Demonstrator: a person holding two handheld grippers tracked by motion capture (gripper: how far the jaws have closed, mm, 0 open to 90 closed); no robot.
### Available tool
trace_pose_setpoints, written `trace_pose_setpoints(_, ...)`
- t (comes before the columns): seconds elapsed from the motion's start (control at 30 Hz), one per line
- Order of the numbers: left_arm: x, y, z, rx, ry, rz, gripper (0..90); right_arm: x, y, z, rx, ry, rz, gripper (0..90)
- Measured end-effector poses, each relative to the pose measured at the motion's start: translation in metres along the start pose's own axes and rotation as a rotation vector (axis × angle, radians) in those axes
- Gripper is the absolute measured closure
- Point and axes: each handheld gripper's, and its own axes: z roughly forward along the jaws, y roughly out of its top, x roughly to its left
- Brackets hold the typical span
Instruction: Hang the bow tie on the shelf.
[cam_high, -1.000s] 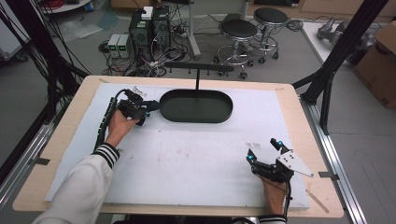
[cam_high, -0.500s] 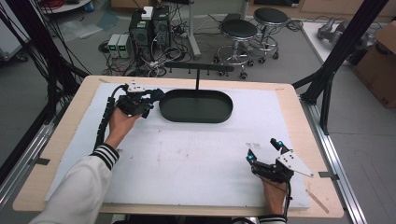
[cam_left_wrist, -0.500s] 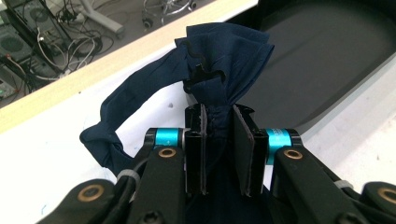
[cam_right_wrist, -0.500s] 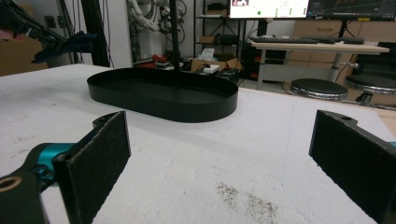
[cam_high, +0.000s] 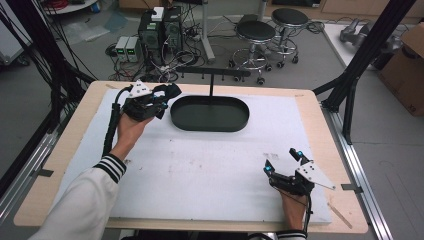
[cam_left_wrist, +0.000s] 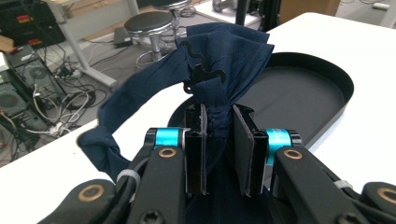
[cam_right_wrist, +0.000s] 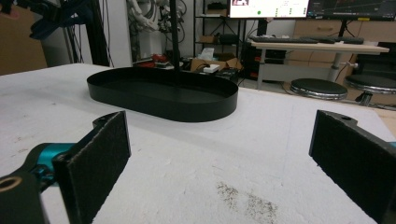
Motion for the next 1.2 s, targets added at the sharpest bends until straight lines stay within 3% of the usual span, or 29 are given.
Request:
trace_pose_setpoints(0.6,-0.018,0.038,-0.002,-0.137,0.032,0.063,75.5,0.000,0.000,0.000,-0.002,0.003,0.000,4.3)
trace_pose_setpoints(0.9,-0.027,0.049,0.005,-0.146,0.041,0.104,75.5,0.000,0.000,-0.001,-0.004,0.004,0.006,4.3)
trace_pose_setpoints(1.2,-0.032,0.059,0.011,-0.157,0.036,0.105,75.5,-0.001,0.000,0.000,-0.007,0.005,0.003,4.3)
